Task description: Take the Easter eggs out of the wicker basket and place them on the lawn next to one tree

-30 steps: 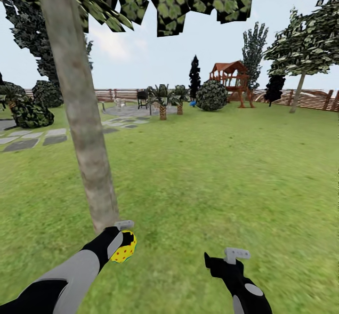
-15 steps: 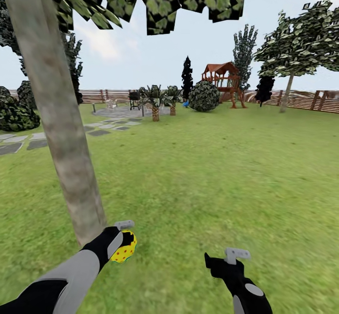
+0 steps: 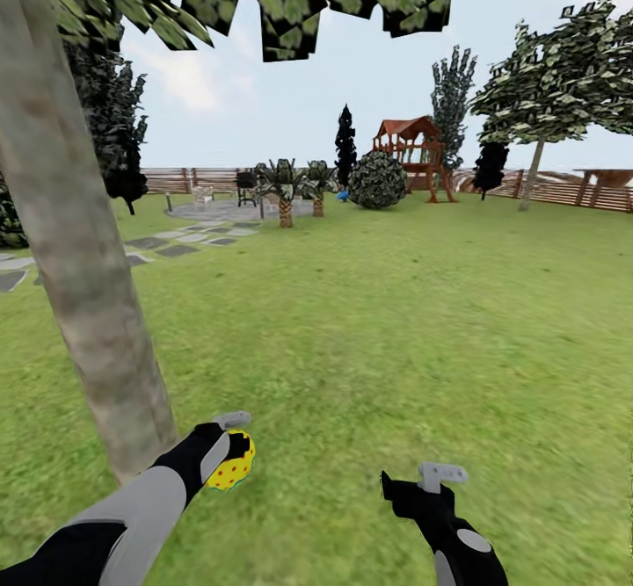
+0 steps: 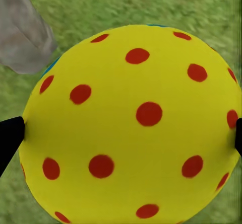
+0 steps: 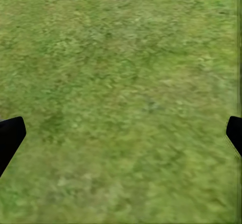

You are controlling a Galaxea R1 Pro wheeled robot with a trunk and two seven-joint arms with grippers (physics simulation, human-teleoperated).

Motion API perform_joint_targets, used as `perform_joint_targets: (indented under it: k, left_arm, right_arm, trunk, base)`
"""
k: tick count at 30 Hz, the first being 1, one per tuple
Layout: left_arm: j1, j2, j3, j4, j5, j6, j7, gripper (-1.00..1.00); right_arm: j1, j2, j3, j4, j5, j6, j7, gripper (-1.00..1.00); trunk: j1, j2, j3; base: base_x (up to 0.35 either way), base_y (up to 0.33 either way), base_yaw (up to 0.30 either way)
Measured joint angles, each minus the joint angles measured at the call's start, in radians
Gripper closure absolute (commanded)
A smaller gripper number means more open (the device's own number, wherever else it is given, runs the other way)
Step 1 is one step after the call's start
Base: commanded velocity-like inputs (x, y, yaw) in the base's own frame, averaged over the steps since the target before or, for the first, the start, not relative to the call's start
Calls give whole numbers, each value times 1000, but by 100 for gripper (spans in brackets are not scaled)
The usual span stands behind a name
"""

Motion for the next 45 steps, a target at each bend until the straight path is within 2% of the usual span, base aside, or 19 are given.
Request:
perform_joint_targets:
  k: [7, 13, 19, 22, 27, 45]
  left_arm:
    - [0, 0, 0, 0, 1, 0, 0, 100]
    - [0, 0, 0, 0, 1, -2, -8, 100]
    - [0, 0, 0, 0, 1, -4, -9, 100]
    - [0, 1, 0, 0, 1, -38, -9, 100]
    - [0, 2, -1, 2, 2, -57, -10, 100]
    - [0, 2, 0, 14, 0, -50, -11, 100]
  right_arm:
    - [0, 0, 2, 0, 0, 0, -2, -100]
    - [0, 0, 3, 0, 0, 0, 0, -100]
    - [0, 0, 4, 0, 0, -1, 0, -100]
    - [0, 0, 4, 0, 0, 0, 0, -100]
    - [0, 0, 1, 1, 0, 1, -1, -100]
    - [0, 0, 0, 0, 0, 0, -2, -100]
  trunk:
    - [0, 0, 2]
    - [0, 0, 2]
    - [23, -42, -17]
    - [35, -63, -26]
    - [54, -98, -42]
    - [123, -224, -98]
  base:
    - [220, -108, -31]
    - [25, -26, -1]
    - [1, -1, 0]
    - [0, 0, 0]
    - [0, 0, 0]
    - [0, 0, 0]
